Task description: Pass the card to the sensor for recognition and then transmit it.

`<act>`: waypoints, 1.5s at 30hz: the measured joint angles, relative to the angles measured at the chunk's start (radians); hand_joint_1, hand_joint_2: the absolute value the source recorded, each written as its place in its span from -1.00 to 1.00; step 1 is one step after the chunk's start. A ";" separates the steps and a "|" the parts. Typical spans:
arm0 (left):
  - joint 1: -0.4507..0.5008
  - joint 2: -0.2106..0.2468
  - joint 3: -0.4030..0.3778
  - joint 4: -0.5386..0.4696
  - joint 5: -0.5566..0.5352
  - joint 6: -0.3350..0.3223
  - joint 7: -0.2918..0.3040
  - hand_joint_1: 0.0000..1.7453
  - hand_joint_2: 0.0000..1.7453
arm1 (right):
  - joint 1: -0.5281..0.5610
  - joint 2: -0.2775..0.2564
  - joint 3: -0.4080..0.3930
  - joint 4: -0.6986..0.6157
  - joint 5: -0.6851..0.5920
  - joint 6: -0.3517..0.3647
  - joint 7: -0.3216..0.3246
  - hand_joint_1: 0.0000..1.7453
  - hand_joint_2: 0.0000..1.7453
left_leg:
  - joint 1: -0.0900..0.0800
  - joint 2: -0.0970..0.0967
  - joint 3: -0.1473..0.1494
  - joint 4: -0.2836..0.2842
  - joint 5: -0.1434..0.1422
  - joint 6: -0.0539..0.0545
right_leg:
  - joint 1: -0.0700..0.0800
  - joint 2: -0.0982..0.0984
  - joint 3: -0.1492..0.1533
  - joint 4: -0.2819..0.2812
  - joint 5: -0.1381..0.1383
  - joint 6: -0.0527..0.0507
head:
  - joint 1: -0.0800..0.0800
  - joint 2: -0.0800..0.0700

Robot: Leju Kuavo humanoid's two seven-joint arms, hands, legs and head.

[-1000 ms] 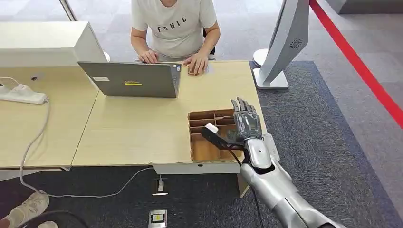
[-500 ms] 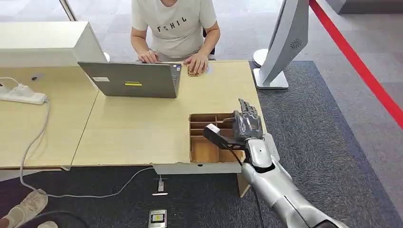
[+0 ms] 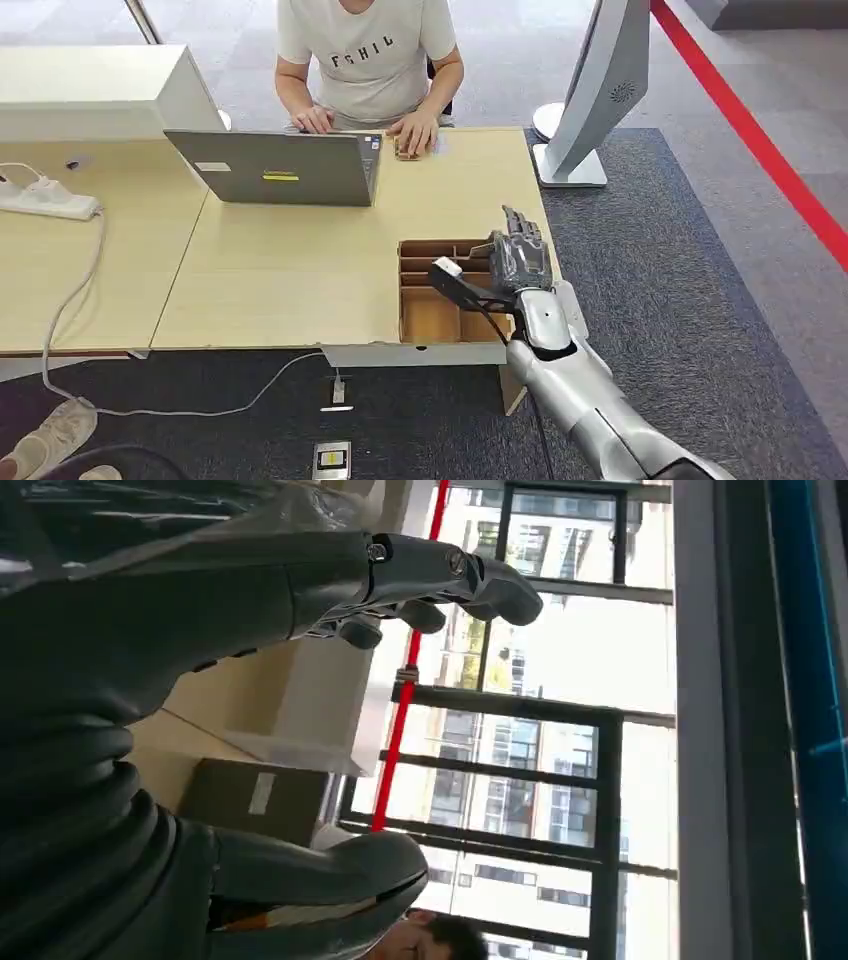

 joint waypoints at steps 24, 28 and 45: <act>-0.001 -0.003 0.000 0.000 -0.017 0.000 0.024 -1.00 1.00 | -0.021 -0.005 -0.057 -0.080 -0.127 -0.054 -0.033 1.00 1.00 | 0.000 0.000 0.000 0.000 0.000 0.000 | 0.000 0.000 0.000 0.000 0.000 0.000 | 0.000 0.000; 0.000 -0.008 0.000 0.000 -0.017 0.000 0.012 -1.00 1.00 | -0.032 -0.003 -0.063 -0.087 -0.133 -0.066 -0.039 1.00 1.00 | 0.000 0.000 0.000 0.000 0.000 0.000 | 0.000 0.000 0.000 0.000 0.000 0.000 | 0.000 0.000; -0.038 -0.004 0.000 0.008 0.055 0.000 0.024 -1.00 1.00 | -0.077 -0.009 -0.072 -0.138 -0.100 -0.102 0.043 1.00 1.00 | 0.000 0.000 0.000 0.000 0.000 0.000 | 0.000 0.000 0.000 0.000 0.000 0.000 | 0.000 0.000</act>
